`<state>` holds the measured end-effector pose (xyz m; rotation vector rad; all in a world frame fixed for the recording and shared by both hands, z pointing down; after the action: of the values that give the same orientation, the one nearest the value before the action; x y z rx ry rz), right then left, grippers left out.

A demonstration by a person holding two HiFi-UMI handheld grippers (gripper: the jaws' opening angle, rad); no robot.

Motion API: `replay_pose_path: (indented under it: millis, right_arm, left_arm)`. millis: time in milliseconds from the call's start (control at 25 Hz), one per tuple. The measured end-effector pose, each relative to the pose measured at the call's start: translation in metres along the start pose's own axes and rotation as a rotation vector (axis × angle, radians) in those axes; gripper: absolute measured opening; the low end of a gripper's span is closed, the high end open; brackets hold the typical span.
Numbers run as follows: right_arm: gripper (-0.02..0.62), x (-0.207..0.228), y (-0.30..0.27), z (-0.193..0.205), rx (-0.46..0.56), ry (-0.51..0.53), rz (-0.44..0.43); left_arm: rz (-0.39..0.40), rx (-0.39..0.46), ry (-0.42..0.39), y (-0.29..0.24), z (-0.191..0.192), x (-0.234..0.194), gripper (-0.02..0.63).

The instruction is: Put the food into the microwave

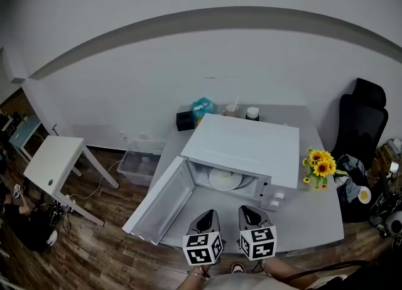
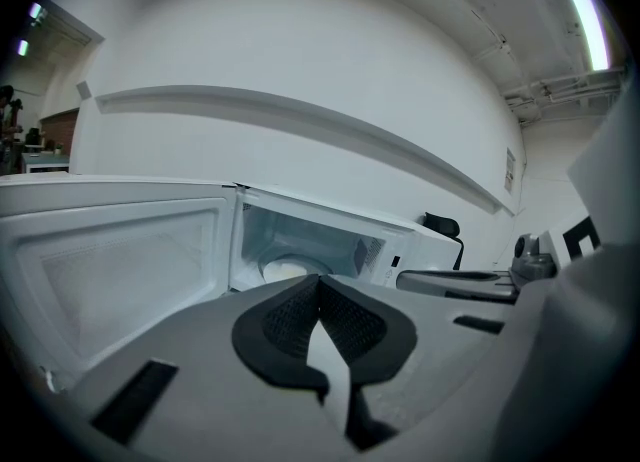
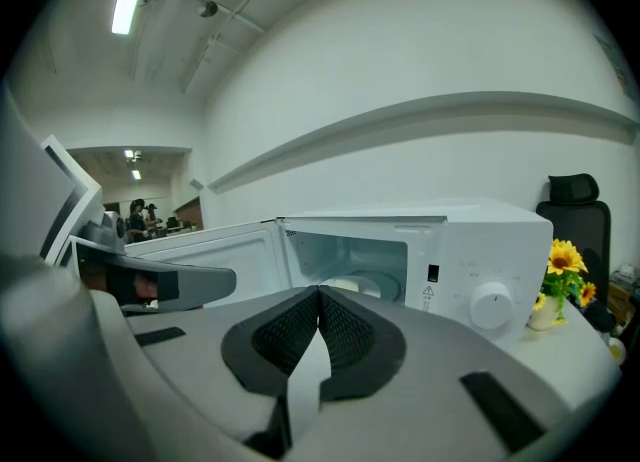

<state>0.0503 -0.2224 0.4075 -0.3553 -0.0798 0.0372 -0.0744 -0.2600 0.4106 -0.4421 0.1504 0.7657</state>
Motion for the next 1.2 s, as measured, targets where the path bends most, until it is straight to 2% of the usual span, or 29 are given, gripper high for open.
replay_pose_path:
  millis: [480, 1200]
  right_arm:
    - [0.017, -0.004, 0.006, 0.000, -0.008, 0.033, -0.040]
    - [0.015, -0.002, 0.008, 0.006, -0.032, 0.008, -0.014]
  left_arm:
    - [-0.021, 0.027, -0.017, 0.004, -0.004, 0.011, 0.003]
    - [-0.019, -0.025, -0.022, 0.004, 0.012, 0.016, 0.003]
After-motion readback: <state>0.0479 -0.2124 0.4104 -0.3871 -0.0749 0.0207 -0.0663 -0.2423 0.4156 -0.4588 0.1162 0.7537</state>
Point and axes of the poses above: the fingertips, and each gripper's own axes: y backward along the fingers, x to its right, z out of its underside, the point moved 5 cm from there along y, backward along the fingers, and after that the axes turned 7 degrees about z, right-handed, at the moved point
